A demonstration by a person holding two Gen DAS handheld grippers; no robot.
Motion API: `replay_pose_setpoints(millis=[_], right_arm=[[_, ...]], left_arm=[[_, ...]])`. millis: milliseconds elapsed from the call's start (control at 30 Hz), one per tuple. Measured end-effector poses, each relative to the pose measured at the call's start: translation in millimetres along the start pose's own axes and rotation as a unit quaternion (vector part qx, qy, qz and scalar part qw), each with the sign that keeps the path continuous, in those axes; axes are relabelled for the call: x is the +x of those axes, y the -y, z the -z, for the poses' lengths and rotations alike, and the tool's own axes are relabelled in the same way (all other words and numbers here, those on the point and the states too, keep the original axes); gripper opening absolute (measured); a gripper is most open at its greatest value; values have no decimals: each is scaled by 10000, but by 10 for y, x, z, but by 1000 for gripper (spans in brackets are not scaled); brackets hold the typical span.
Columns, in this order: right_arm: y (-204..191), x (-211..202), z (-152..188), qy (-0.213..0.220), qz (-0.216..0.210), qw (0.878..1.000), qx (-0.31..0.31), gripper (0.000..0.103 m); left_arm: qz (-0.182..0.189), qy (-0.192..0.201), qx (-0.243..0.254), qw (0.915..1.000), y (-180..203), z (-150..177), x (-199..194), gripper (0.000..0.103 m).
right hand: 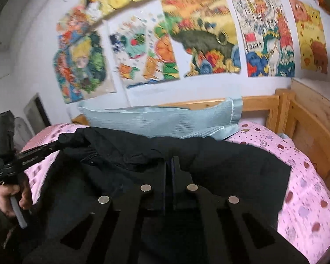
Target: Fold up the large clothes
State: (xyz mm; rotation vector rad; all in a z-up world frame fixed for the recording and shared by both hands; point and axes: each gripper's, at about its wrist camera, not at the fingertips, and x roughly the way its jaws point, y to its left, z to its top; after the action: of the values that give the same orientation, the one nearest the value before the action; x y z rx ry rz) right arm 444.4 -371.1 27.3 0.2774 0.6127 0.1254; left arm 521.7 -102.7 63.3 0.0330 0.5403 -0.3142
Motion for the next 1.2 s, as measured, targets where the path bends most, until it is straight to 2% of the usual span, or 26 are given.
replay_pose_setpoints(millis=[167,333,500,633,733,800,833,867,900,967,1000,1033,1067,1100,1167,1200], right_arm=[[-84,-101,317,-235,198,9980,-555,3],[52,131,591,-567,399,9966,-435,3],[191,341,793,-705,422,9963,-256,3],[146,188,724,-547,323,9975,-312,3],[108,-101,575,-278,404,9974,-536,5],[81,-290,438,32,500,9967,-637,14],[71,-350,353,204,566,9961,-653,37],[56,-400,251,423,602,9953,-624,66],[45,-407,133,626,546,9952,-524,71],[26,-314,-62,734,327,9963,-288,71],[11,-210,-158,700,159,9973,-145,71],[-7,-99,-224,639,13,9979,-61,70],[-16,23,-264,545,-87,9985,-36,64],[-33,177,-293,388,-168,9991,-46,59],[-91,498,-255,-88,-294,9995,-122,36],[-109,608,-200,-279,-321,9990,-146,32]], left_arm=[[-88,-455,310,9984,29,354,-27,4],[-173,-972,274,9947,-18,643,329,4],[-185,-855,502,9949,34,724,435,5],[119,-598,11,9981,-91,673,223,8],[151,-404,-261,9987,-173,621,26,8],[305,29,-204,9993,-182,575,-165,9],[319,276,-106,9991,-162,541,-247,9],[294,465,13,9985,-123,477,-297,10],[269,583,97,9979,-84,403,-309,11],[236,702,75,9972,-6,197,-246,20],[381,642,3,9972,33,50,-135,35],[458,584,-67,9972,51,-25,-58,54],[563,462,-187,9972,68,-109,66,61],[669,321,-312,9968,77,-175,216,62],[915,71,-412,9949,99,-179,425,62],[993,-74,-378,9943,125,-138,524,62]])
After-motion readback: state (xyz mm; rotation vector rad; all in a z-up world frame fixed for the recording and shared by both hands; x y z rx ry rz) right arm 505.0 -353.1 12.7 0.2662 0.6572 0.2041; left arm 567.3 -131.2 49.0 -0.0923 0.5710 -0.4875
